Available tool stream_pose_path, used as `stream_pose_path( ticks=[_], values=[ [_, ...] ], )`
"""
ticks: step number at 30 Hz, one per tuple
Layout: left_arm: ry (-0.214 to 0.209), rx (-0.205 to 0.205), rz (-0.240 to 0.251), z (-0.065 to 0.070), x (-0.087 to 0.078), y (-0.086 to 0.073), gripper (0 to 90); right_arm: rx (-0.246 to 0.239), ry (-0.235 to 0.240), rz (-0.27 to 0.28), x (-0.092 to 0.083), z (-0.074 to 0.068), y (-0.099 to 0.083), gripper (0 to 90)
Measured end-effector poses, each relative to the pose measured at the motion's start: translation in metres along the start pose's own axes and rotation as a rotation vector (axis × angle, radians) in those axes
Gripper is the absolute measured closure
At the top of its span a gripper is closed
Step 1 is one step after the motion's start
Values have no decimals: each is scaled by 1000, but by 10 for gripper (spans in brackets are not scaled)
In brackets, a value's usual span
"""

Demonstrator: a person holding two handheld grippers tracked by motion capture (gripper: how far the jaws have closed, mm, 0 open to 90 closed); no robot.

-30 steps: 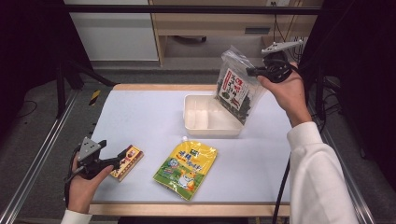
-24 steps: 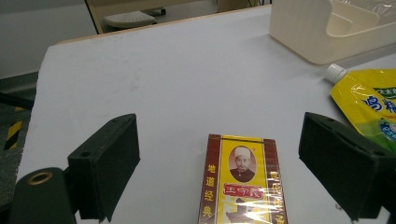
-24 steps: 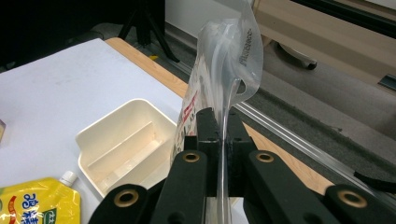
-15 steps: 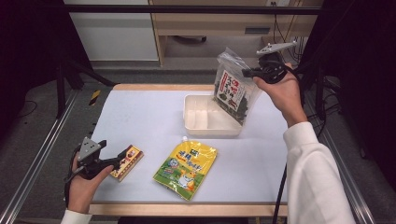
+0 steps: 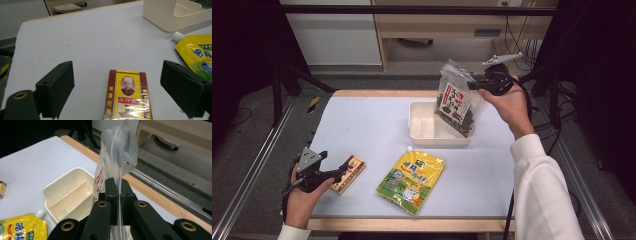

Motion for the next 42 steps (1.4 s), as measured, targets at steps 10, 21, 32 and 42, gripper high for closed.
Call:
stream_pose_path(
  ticks=[10,21,32,42],
  values=[
    [-6,5,-7,2,1,-1,114,37,18,10,-1,2,-14,881],
    [-11,10,-10,3,2,-1,114,48,36,21,0,2,-21,877],
    [-16,8,-12,3,2,-1,113,56,64,64,-2,-1,-24,732],
    [-29,16,-24,6,5,-3,105,65,27,163,-30,-8,-33,356]
  ],
)
Point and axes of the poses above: each handheld gripper's, and its own axes: x roughly forward along the jaws, y roughly out of its top, z roughly to its right, the point moved 5 cm from there along x, roughly forward along the jaws, and after that the axes turned 4 degrees about -x, right-handed, at the moved point
